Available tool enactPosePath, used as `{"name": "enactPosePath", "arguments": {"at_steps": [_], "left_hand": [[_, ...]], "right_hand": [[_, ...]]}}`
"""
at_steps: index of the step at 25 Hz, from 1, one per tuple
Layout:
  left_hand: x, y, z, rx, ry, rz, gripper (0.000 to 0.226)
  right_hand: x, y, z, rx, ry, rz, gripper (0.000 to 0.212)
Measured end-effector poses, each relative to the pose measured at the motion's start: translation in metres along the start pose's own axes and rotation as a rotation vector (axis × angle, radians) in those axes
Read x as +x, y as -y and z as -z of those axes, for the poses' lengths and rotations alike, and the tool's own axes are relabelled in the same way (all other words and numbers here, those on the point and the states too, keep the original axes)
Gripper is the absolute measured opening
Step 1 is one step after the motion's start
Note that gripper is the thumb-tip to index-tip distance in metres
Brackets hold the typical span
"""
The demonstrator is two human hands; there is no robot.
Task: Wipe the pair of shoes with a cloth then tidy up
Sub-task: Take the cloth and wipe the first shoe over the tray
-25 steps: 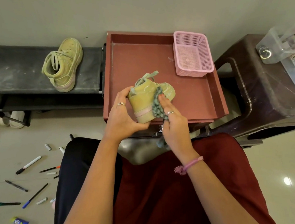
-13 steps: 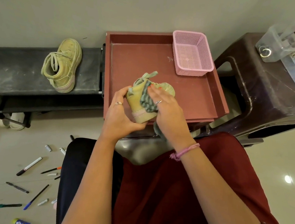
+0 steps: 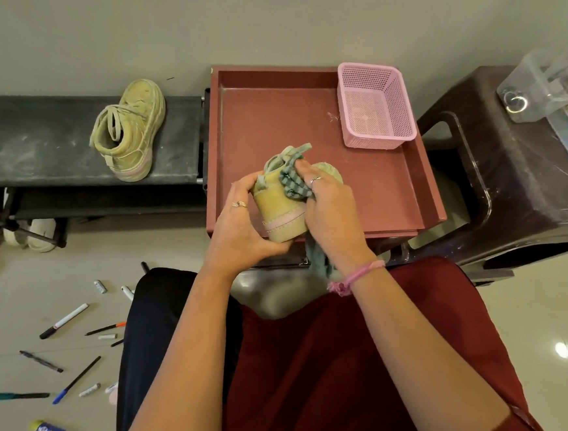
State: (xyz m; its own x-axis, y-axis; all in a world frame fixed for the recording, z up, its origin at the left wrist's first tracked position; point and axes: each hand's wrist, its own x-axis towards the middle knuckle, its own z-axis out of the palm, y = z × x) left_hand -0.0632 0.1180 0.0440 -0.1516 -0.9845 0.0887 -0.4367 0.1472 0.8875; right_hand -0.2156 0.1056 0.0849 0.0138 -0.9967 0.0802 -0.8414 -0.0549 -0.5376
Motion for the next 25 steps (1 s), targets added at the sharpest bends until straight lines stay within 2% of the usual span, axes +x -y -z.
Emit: {"name": "enactPosePath", "arguments": {"at_steps": [4,5,6,9,10,11,13,16,18,22,25], "left_hand": [[0.000,0.003,0.003,-0.006,0.007,0.007,0.100],[-0.001,0.003,0.003,-0.010,0.000,0.011,0.099],[-0.002,0.001,0.002,-0.019,-0.008,0.012,0.098],[-0.003,-0.001,-0.002,-0.014,-0.009,-0.014,0.096],[-0.003,-0.001,-0.002,-0.015,-0.009,-0.013,0.096],[-0.002,0.000,-0.001,-0.021,-0.010,-0.005,0.096],[0.001,0.004,0.002,-0.063,-0.007,0.014,0.098],[0.000,0.007,0.003,-0.060,-0.014,0.009,0.099],[-0.001,0.006,0.002,-0.084,-0.047,0.040,0.100],[-0.002,0.004,-0.003,-0.059,-0.039,-0.009,0.093],[0.002,0.004,-0.003,-0.071,-0.041,0.006,0.095]], "right_hand": [[-0.039,0.017,-0.012,-0.229,-0.020,0.404,0.048],[-0.035,0.013,-0.013,-0.242,-0.011,0.417,0.049],[-0.023,0.008,-0.013,-0.198,0.017,0.329,0.050],[0.022,-0.004,-0.001,0.034,0.031,-0.093,0.058],[0.023,-0.004,0.000,0.032,0.040,-0.128,0.058],[0.017,0.003,0.001,0.019,0.055,-0.093,0.058],[-0.013,0.021,-0.005,-0.081,0.051,0.114,0.053],[-0.043,0.034,-0.016,-0.245,-0.059,0.349,0.050],[-0.022,0.030,-0.017,-0.195,-0.042,0.254,0.048],[0.032,0.006,0.000,-0.092,0.106,-0.196,0.047],[0.027,0.019,0.005,-0.056,0.118,-0.156,0.055]]}}
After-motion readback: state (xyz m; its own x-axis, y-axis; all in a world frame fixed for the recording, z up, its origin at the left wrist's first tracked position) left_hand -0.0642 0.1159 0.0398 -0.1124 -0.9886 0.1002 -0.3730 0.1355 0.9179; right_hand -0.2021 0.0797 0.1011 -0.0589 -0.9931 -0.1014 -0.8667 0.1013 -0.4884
